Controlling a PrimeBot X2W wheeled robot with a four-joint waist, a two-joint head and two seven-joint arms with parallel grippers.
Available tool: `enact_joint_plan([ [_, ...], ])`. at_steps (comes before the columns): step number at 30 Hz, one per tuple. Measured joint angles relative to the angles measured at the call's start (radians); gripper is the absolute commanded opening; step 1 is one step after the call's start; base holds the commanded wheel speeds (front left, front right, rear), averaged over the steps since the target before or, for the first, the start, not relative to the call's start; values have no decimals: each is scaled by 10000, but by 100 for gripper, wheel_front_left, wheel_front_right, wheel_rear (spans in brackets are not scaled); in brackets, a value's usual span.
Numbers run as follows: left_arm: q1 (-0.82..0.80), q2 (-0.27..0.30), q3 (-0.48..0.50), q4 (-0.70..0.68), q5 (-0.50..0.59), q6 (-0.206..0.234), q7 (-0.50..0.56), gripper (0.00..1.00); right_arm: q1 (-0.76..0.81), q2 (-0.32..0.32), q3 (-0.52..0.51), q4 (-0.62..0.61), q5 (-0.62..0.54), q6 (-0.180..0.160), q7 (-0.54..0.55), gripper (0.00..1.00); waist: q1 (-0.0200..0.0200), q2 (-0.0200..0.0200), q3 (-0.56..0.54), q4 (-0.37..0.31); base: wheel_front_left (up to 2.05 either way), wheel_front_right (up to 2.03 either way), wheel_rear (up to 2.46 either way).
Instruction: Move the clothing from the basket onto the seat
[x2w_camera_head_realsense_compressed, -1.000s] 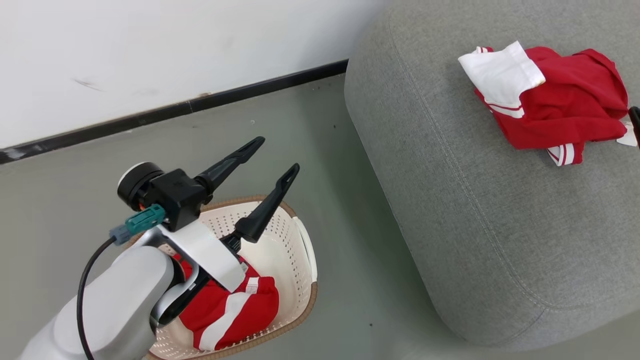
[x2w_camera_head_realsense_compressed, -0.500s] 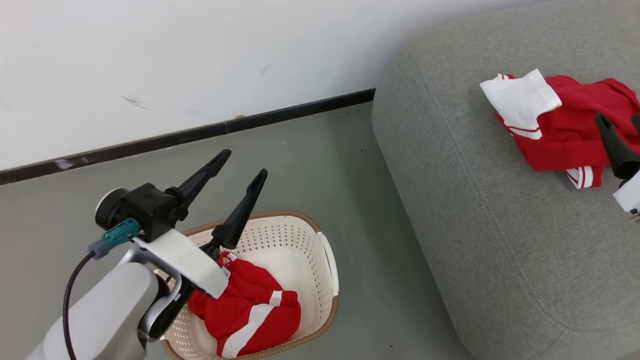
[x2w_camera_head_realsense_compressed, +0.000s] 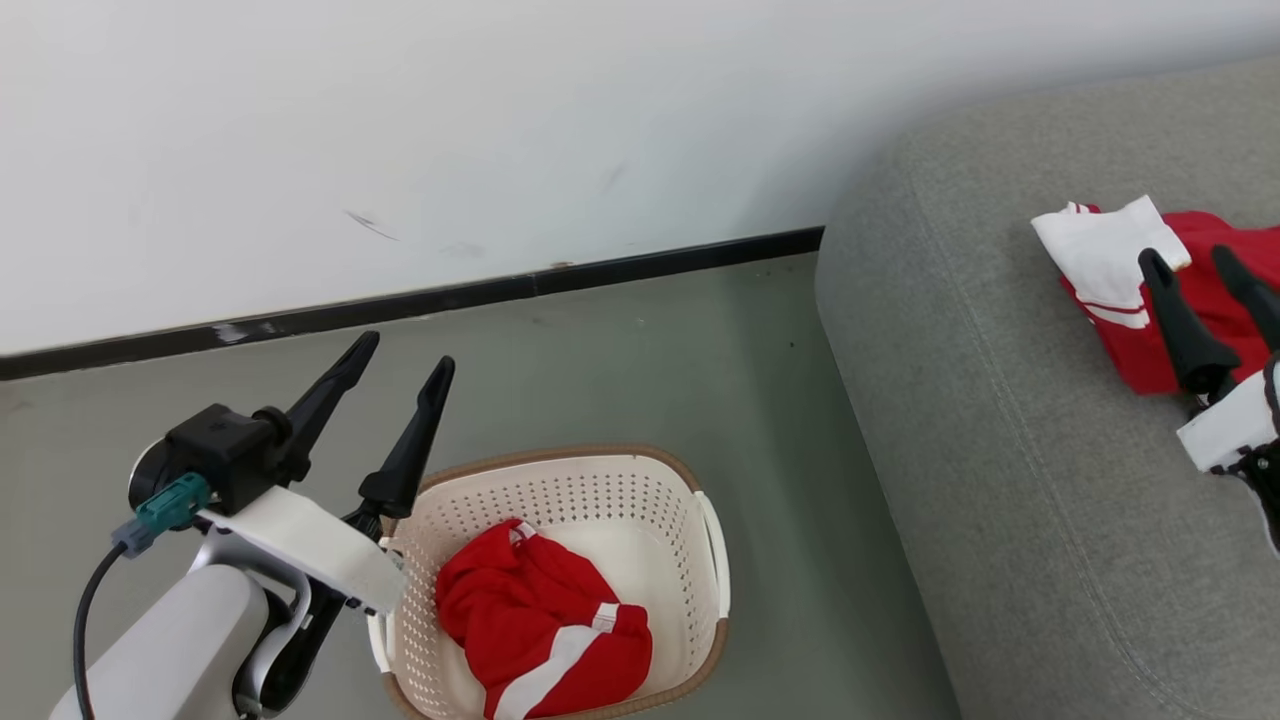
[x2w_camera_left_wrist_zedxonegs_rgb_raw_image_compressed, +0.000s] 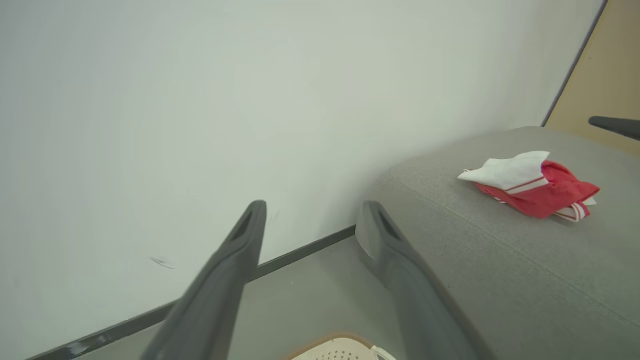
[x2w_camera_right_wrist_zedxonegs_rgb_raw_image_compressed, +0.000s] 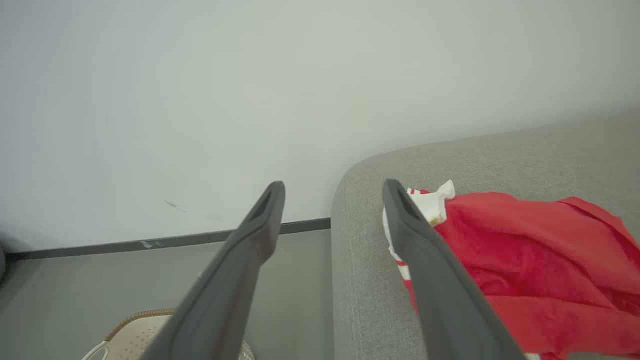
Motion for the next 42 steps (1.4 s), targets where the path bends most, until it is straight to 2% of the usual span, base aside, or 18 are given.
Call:
enact_joint_plan([
  [7, 529, -23, 568, 132, -337, 207, -67, 100, 657, 385, 27, -314, -81, -2, -723, 100, 0, 0, -299, 478, 0, 0, 0],
  [17, 1239, -207, 1007, 318, -500, 313, -69, 100, 1578, 947, -146, -786, -558, -2, -1074, 100, 0, 0, -711, 1059, 0, 0, 0],
  [22, 1607, -456, 1567, 385, -483, 617, -69, 100, 2141, 1271, -639, -903, -665, -2, -1080, 100, 0, 0, -893, 1295, 0, 0, 0],
  [26, 1900, -658, 1979, 389, -368, 744, -71, 100, 2580, 1484, -901, -1055, -984, -2, -1081, 100, 0, 0, -1004, 1474, 0, 0, 0],
  [33, 2436, -869, 2725, 311, 276, 926, -71, 100, 3084, 2226, -1789, -1732, -1260, -2, -1081, 100, 0, 0, -1113, 1748, 0, 0, 0],
  [42, 2928, -1137, 3227, 221, 959, 926, -71, 100, 3736, 2715, -1919, -2209, -1992, -2, -1081, 100, 0, 0, -1200, 1957, 0, 0, 0],
])
